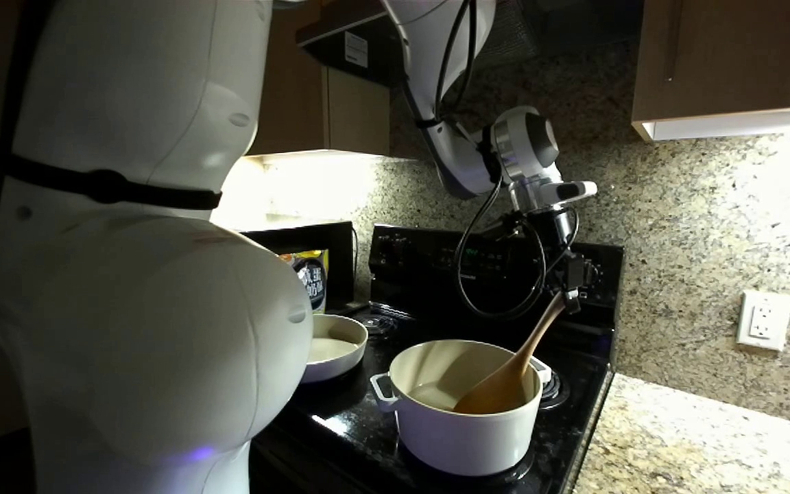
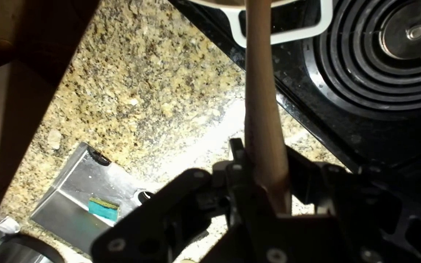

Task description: Stir in the pot with the wooden spoon

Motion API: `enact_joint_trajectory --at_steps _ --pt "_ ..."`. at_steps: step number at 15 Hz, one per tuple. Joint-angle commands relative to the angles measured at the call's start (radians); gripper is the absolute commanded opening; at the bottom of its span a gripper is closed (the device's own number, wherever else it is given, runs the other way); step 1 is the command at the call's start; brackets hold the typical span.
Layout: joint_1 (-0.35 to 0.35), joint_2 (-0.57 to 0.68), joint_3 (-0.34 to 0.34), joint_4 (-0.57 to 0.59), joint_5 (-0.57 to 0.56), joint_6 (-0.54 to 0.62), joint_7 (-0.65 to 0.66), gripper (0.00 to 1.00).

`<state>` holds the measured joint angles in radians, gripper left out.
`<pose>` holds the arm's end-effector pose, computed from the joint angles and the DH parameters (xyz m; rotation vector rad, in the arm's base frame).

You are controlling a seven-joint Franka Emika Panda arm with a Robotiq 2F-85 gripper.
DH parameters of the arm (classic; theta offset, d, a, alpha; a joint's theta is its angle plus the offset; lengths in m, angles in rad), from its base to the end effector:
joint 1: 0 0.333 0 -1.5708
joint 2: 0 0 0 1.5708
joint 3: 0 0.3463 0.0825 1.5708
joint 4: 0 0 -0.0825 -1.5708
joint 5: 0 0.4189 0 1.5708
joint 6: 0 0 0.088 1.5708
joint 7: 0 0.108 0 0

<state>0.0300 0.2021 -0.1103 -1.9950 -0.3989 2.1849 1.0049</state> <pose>0.6235 -0.0626 0.3714 2.5689 -1.1611 0.2031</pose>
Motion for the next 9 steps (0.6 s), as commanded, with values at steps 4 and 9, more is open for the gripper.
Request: enact_joint_trajectory --at_steps 4,9 --pt "0.01 0.009 0.036 -0.03 0.043 -0.005 -0.04 0.07" --pt "0.034 0.019 0.058 -0.001 0.022 -0.026 -0.075 0.07"
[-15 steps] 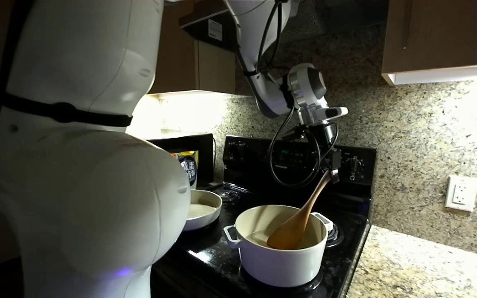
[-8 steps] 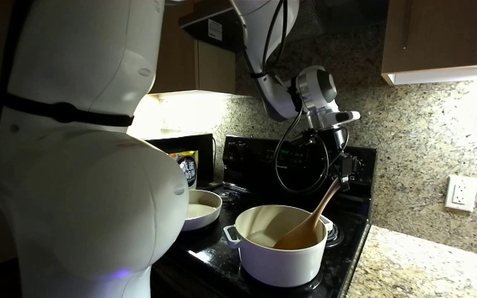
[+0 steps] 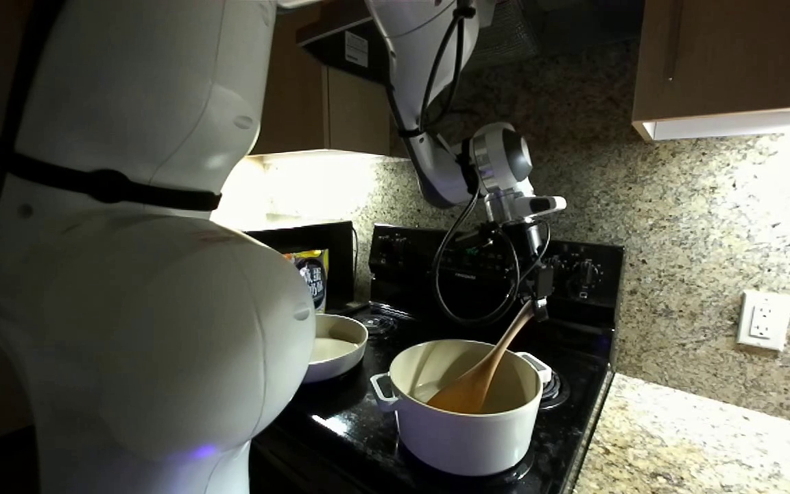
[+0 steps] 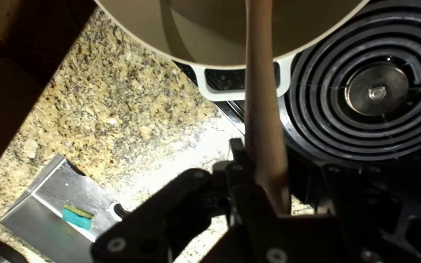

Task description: Stir in the pot with the wooden spoon

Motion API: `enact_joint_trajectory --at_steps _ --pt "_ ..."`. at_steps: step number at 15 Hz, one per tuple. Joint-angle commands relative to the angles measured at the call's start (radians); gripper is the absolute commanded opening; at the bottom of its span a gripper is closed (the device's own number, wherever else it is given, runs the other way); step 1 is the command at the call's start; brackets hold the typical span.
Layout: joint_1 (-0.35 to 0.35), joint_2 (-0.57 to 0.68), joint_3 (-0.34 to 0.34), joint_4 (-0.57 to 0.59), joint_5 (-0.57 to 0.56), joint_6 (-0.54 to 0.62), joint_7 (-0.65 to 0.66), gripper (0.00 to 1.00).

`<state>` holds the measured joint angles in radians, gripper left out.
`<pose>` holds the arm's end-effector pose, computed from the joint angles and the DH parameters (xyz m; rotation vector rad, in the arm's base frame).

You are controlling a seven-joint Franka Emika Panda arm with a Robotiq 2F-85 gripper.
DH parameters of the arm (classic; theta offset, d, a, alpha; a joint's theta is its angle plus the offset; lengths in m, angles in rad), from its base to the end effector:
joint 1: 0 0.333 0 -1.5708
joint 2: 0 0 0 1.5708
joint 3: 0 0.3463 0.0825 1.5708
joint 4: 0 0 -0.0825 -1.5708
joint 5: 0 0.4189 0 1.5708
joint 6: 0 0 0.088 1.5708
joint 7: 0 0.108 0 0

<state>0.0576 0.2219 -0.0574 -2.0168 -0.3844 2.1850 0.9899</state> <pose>0.6205 -0.0129 0.3480 2.6304 -1.0455 0.1495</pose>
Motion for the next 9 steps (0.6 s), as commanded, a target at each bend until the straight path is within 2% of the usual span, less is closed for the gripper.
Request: enact_joint_trajectory --at_steps 1,9 --pt "0.006 -0.008 0.004 0.02 0.004 -0.027 -0.067 0.07" --pt "-0.029 -0.043 -0.043 0.0 0.007 -0.015 -0.097 0.07"
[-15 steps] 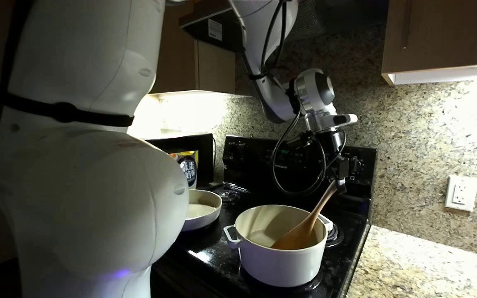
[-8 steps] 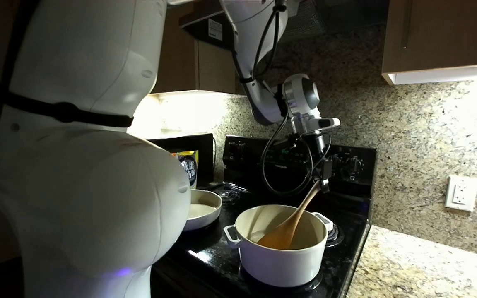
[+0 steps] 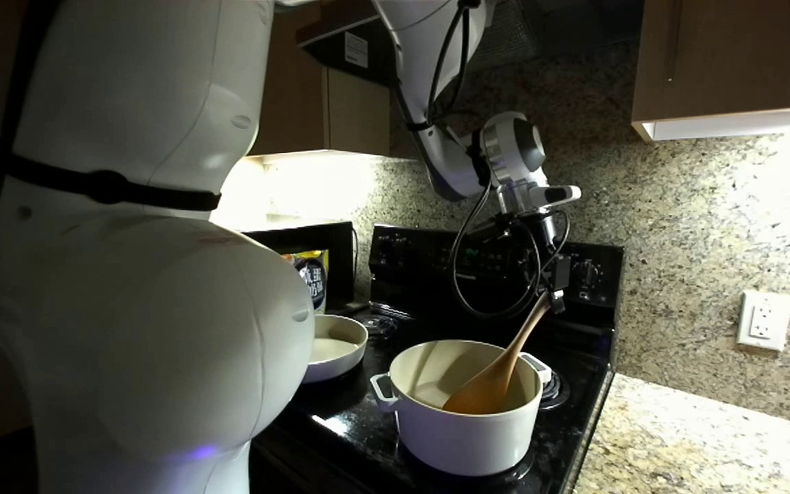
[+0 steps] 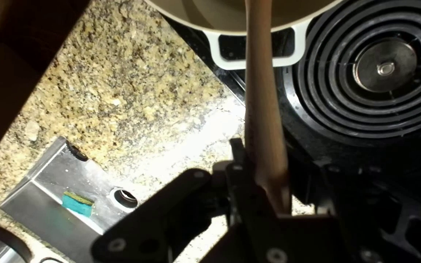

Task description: Stir in the pot with the wooden spoon

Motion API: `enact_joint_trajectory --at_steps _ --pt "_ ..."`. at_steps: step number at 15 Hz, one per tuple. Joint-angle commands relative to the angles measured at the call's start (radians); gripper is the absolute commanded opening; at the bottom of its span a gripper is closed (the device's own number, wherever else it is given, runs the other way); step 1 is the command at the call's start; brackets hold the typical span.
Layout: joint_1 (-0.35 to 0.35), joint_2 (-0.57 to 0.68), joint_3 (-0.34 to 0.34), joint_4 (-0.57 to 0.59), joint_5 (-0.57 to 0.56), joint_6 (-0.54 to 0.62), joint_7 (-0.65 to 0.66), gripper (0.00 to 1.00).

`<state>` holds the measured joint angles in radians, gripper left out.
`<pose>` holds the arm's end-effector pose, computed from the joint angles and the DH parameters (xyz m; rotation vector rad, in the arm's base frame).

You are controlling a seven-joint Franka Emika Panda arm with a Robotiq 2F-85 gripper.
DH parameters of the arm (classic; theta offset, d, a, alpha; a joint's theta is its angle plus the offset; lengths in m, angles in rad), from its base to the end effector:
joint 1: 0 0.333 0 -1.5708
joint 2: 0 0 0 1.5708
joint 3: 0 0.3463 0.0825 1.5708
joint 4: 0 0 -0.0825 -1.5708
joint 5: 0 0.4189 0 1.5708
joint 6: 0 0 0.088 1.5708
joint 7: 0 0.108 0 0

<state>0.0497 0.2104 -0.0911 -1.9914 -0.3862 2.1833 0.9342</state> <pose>0.6265 -0.0383 0.3673 2.6332 -1.0316 0.1800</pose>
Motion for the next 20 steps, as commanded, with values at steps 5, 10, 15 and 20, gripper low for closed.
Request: enact_joint_trajectory --at_steps 5,10,15,20 --pt "-0.03 -0.007 -0.007 -0.037 0.042 -0.007 -0.037 0.07" --pt "-0.022 0.031 0.022 -0.025 0.138 0.012 -0.044 0.07" --pt "-0.03 0.078 0.027 0.01 0.251 0.011 -0.059 0.07" --pt "-0.038 0.112 -0.002 0.035 0.263 -0.015 -0.051 0.07"
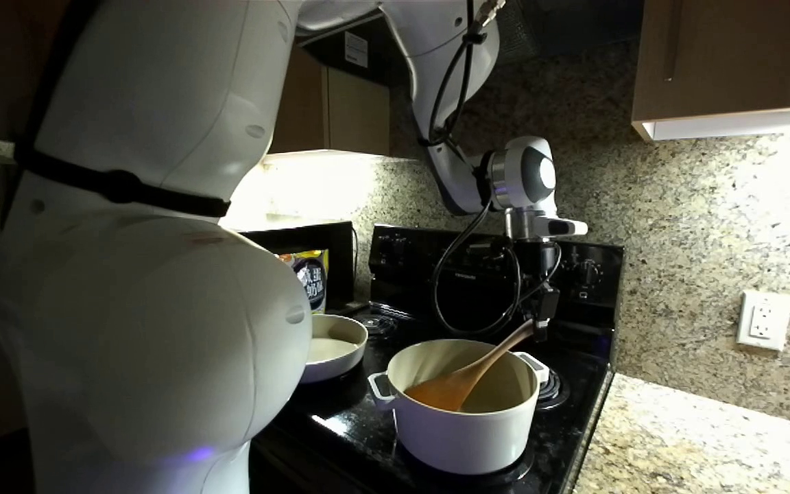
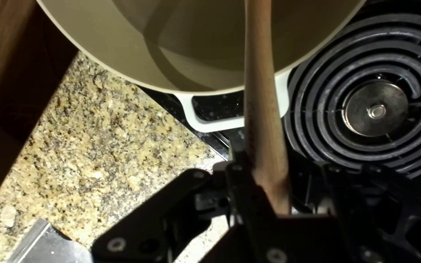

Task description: Stir in the pot with the wooden spoon

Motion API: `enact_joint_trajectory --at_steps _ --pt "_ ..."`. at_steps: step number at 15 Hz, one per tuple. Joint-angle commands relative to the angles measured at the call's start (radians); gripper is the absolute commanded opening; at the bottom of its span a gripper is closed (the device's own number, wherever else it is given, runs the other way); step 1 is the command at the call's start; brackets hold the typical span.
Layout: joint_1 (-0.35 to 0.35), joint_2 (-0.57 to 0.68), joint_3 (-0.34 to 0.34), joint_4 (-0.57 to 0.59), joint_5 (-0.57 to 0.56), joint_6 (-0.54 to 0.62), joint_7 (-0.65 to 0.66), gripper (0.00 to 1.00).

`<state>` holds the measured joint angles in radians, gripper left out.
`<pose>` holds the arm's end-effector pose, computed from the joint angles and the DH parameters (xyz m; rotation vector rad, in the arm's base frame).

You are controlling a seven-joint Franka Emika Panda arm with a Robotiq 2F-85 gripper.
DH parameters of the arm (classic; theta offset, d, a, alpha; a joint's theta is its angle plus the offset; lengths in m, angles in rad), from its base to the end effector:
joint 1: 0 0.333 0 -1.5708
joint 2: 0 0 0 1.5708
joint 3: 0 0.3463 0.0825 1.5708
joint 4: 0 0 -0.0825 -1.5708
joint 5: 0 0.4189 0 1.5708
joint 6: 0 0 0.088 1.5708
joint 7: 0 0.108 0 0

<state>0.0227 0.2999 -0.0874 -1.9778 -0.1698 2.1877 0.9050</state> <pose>0.6300 -0.0451 0.3159 2.6881 -1.2366 -0.0248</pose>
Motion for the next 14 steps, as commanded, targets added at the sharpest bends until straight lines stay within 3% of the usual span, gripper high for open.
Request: enact_joint_trajectory --at_steps 1,4,5,6,8,14 --pt "-0.013 0.026 -0.012 0.024 0.048 -0.022 -0.02 0.07" --pt "-0.016 0.029 -0.022 0.026 0.054 -0.024 -0.019 0.1" --pt "-0.016 0.028 -0.024 0.024 0.056 -0.023 -0.018 0.23" --pt "-0.016 0.026 -0.025 0.021 0.059 -0.019 -0.018 0.49" --pt "-0.016 0.022 -0.024 0.015 0.067 -0.014 -0.018 0.55" --pt "-0.016 -0.021 -0.023 -0.032 0.103 0.025 -0.016 0.94"
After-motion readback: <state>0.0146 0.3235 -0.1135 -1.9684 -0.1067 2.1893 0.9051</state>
